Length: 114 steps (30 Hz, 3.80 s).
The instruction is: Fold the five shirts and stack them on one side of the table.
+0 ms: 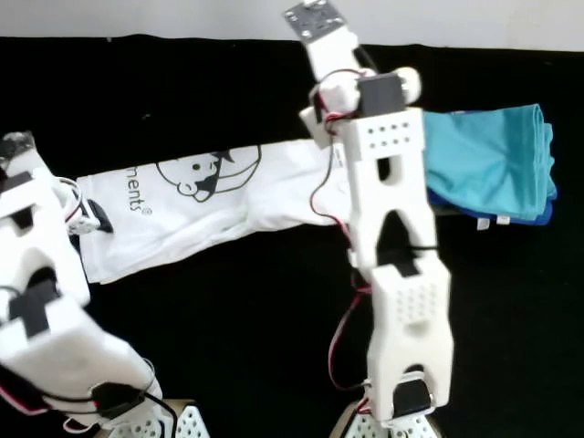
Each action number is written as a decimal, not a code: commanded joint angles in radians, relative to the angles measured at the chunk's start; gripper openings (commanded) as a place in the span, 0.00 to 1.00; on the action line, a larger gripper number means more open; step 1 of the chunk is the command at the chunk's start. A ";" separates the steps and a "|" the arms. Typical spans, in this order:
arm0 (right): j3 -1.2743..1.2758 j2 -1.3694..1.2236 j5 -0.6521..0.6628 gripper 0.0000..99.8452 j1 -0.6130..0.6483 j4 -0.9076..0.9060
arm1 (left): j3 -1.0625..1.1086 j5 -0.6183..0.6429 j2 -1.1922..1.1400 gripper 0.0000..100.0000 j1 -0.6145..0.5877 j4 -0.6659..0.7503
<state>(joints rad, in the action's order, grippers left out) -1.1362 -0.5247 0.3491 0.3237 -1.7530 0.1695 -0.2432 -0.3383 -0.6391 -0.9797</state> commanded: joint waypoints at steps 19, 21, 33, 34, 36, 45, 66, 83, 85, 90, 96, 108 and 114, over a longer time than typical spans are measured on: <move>0.983 0.665 -0.005 0.13 -0.323 0.028 | -0.690 -0.075 -0.530 0.01 0.030 -0.603; 1.040 0.676 -0.005 0.13 -0.364 0.053 | -0.757 -0.112 -0.556 0.01 -0.048 -0.606; 1.564 1.061 -0.003 0.01 -0.417 0.343 | -1.270 -0.250 -0.645 0.01 -0.352 -0.729; 1.630 1.093 -0.003 0.01 -0.417 0.378 | -1.314 -0.249 -0.645 0.01 -0.354 -0.763; 1.771 1.145 -0.003 0.01 -0.415 0.453 | -1.354 -0.242 -0.642 0.01 -0.346 -0.798; 2.295 1.260 -0.009 0.01 -0.412 0.897 | -0.995 -0.184 -0.306 0.01 -0.117 -0.799; 2.615 1.268 -0.011 0.01 -0.414 1.244 | -0.630 -0.034 -0.048 0.01 0.728 -0.523; 2.618 1.268 -0.011 0.01 -0.414 1.254 | -0.671 -0.032 -0.143 0.21 0.763 -0.408; 2.618 1.268 -0.011 0.01 -0.414 1.254 | -0.713 -0.032 -0.107 0.21 0.737 -0.465; 2.618 1.268 -0.011 0.01 -0.414 1.254 | -0.742 -0.034 -0.047 0.07 0.653 -0.568; 2.618 1.268 -0.011 0.01 -0.414 1.254 | -0.593 -0.034 -0.168 0.01 0.668 -0.528; 2.618 1.268 -0.011 0.01 -0.414 1.254 | -0.702 0.052 -0.268 0.01 0.835 -0.407; 2.618 1.268 -0.011 0.01 -0.414 1.254 | -0.909 0.052 -0.254 0.01 0.823 -0.684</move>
<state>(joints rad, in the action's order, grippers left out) 1.4753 0.7396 0.3491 -0.0844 -0.5271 -0.6176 -0.1987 -0.6160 0.1849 -1.5336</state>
